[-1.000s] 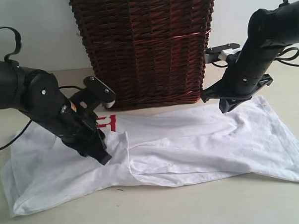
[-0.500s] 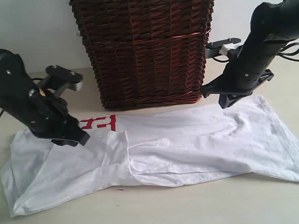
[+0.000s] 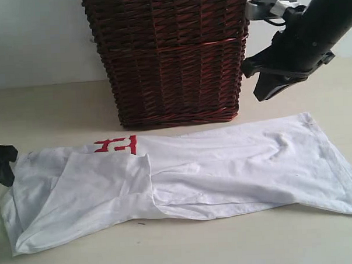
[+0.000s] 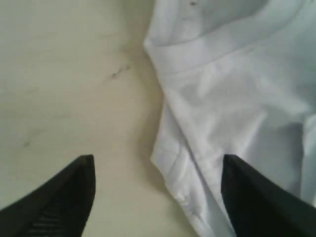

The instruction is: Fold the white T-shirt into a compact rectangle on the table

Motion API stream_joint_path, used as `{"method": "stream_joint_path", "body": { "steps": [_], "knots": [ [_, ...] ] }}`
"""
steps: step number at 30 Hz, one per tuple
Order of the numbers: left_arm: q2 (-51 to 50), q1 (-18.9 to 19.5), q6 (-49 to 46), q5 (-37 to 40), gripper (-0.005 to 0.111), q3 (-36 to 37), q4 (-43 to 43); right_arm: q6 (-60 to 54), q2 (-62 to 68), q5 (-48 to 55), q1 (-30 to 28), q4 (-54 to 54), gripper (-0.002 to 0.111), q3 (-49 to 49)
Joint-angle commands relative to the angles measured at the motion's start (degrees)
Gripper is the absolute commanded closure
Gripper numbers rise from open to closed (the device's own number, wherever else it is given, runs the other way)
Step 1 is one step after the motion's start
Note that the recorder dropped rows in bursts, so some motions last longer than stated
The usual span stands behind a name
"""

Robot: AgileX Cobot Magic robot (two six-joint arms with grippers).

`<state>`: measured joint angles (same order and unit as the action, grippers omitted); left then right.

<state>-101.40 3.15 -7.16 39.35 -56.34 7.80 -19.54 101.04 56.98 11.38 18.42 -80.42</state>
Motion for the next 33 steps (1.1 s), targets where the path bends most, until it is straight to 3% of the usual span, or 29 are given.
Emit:
{"method": "stream_joint_path", "body": {
  "steps": [1,4,10,18,27,33],
  "knots": [
    [-2.78,4.94,-10.91,-0.05,0.037,0.31,13.86,-2.25,-4.27,1.99,-0.10,2.81,0.095,0.67],
    [-5.16,6.06,-17.46,-0.04,0.037,0.31,20.08,-4.98,-7.24,1.49,-0.10,6.96,0.095,1.82],
    [-9.11,6.06,-17.64,-0.10,0.037,-1.52,19.39,-5.91,-15.87,2.74,-0.10,10.09,0.096,5.15],
    [-12.87,5.95,-17.95,-1.66,0.038,-1.79,20.85,-10.93,-36.28,-5.10,-0.10,17.74,0.106,18.12],
    [-15.61,4.54,-24.19,6.71,0.039,-1.79,26.90,-12.21,-55.92,-8.02,-0.10,20.68,0.107,30.78],
    [-16.11,0.99,-25.29,5.38,0.056,-1.90,27.04,-12.35,-70.35,-6.53,-0.10,20.33,0.107,34.54]
  ]
}}
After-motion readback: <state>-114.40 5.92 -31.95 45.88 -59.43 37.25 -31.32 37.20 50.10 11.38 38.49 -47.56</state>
